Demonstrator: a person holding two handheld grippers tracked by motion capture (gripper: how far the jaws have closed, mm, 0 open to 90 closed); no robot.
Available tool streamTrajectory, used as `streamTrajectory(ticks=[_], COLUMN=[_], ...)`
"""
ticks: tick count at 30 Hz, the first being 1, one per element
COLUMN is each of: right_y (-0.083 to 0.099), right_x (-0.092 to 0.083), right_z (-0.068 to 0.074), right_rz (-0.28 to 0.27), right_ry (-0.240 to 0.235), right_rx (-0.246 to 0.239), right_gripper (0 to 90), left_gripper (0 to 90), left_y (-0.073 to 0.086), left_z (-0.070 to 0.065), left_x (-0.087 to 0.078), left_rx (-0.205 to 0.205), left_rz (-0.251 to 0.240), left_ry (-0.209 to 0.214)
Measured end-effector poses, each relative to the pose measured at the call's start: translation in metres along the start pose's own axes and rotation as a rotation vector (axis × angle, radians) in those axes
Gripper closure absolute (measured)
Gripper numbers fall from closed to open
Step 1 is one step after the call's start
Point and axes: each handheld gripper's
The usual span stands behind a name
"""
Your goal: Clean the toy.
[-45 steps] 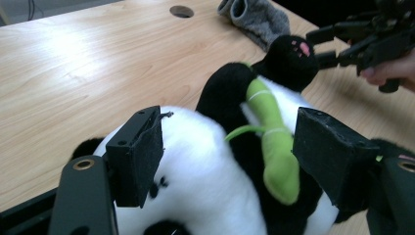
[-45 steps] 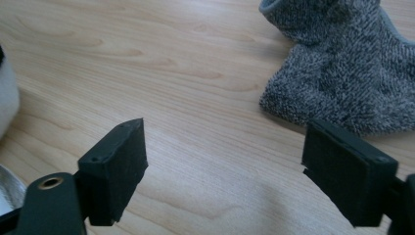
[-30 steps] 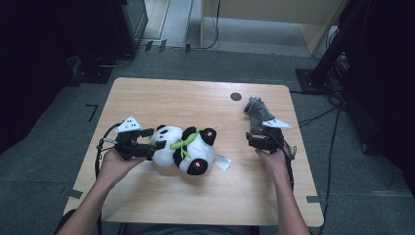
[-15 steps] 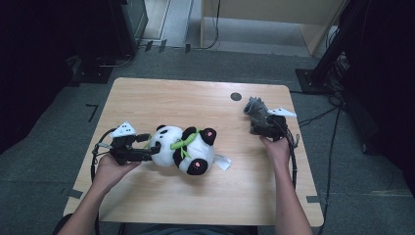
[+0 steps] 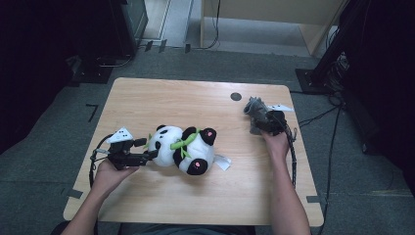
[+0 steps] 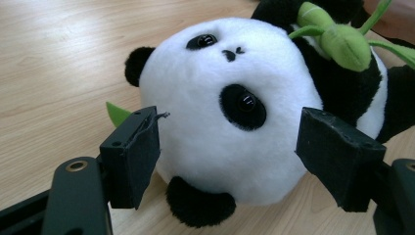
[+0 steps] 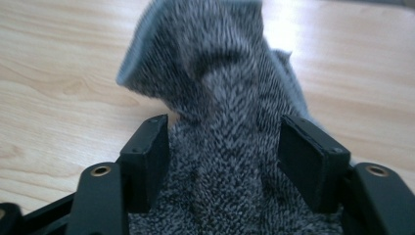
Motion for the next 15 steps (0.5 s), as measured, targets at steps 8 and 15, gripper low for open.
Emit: streamTrajectory(ticks=[8,15], right_y=[0.007,0.008], right_x=[0.012,0.011], right_z=[-0.001,-0.003], right_rz=[0.043,0.053], right_ry=[-0.007,-0.03], right_rx=[-0.029,-0.025], right_gripper=[52.6,57.2], left_gripper=[19.4,7.0], left_y=[0.002,0.005], left_z=[0.002,0.01], left_x=[0.012,0.022], left_rx=[-0.012,0.01], left_rz=[0.018,0.027], left_ry=[-0.001,-0.005])
Point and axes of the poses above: each handheld gripper's, and its own axes: x roughly forward along the jaws, y roughly out of its underside, z roughly to its left, and after that the axes turned 4 degrees about y, right-handed
